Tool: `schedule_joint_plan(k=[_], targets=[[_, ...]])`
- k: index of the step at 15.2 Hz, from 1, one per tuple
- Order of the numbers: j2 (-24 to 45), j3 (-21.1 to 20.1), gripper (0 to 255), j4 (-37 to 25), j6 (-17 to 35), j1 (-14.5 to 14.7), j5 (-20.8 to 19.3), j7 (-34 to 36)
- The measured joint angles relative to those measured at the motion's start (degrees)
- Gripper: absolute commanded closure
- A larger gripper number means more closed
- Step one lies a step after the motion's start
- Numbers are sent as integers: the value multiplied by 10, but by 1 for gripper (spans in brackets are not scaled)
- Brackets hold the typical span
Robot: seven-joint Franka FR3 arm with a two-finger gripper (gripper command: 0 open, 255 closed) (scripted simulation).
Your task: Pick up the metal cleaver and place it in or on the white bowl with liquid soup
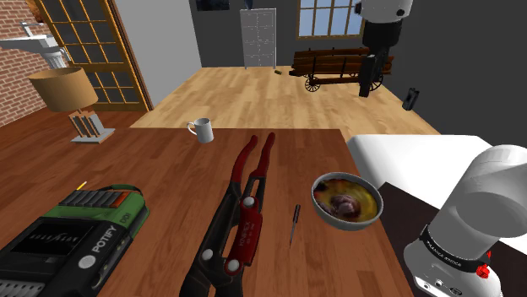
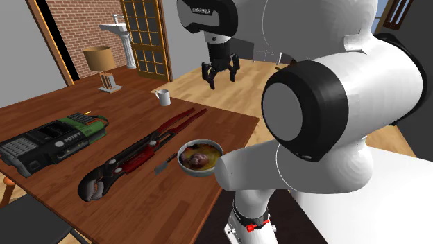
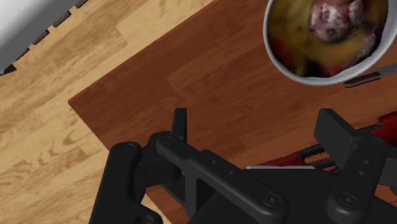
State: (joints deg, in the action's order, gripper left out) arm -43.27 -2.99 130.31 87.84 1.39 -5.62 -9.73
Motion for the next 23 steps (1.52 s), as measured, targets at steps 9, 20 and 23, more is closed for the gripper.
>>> schedule_joint_plan(k=[9,20,23], targets=[[-76,-62,0,144,68,-14,80,171],[-100,-212,0,294,217,-4,254,446],[-73,-267,0,311,275,0,308,523]])
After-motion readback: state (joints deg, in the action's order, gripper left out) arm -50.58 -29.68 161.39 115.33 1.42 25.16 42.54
